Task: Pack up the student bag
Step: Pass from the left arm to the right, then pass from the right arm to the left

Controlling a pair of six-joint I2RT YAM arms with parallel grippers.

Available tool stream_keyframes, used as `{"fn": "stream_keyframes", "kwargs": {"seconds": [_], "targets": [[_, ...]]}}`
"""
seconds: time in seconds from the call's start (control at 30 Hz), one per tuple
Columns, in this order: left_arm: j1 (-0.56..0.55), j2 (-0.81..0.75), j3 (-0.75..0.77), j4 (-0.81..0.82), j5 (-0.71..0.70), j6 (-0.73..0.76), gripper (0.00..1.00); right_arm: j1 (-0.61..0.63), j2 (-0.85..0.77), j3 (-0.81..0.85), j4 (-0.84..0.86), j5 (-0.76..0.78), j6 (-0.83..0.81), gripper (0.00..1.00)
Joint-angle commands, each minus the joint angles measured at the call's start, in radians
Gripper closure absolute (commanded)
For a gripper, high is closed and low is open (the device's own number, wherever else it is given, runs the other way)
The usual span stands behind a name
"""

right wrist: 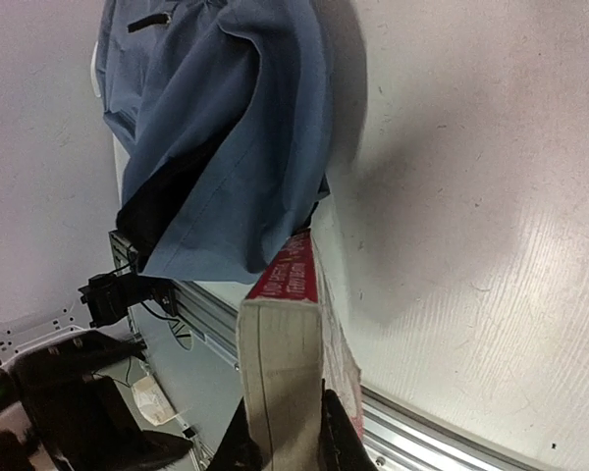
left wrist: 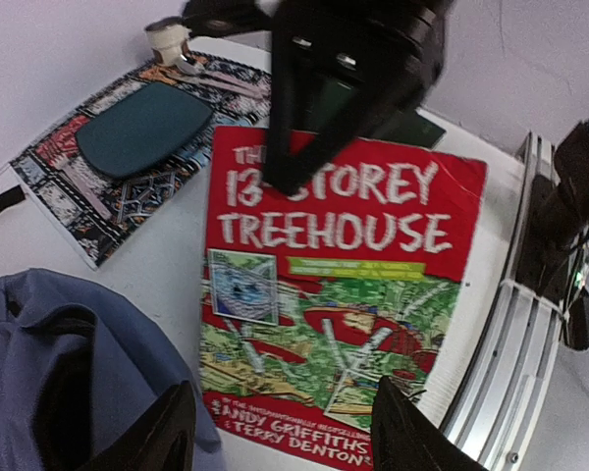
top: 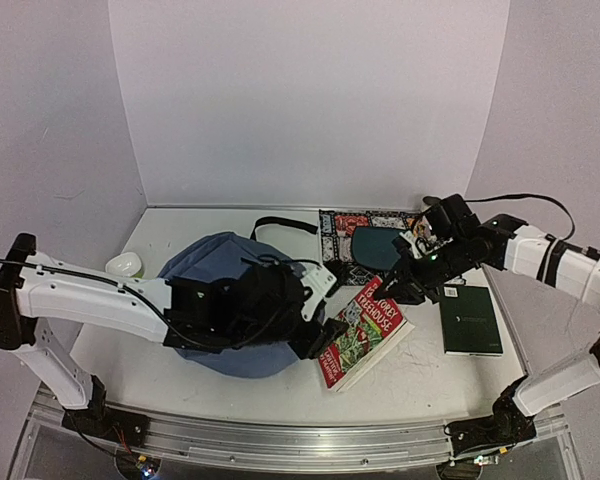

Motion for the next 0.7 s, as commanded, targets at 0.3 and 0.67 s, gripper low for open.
{"fn": "stream_keyframes", "kwargs": {"seconds": [0.3,0.67], "targets": [[0.215,-0.215,-0.077,0.036,0.165,-0.220,0.13,-0.022,-0.170,0.114,0.188,0.064,0.089,1.00],[0.458,-0.252,-0.164,0.224,0.518,-0.468,0.07,0.000,-0.220,-0.095,0.689,0.094,0.291,1.00]]}}
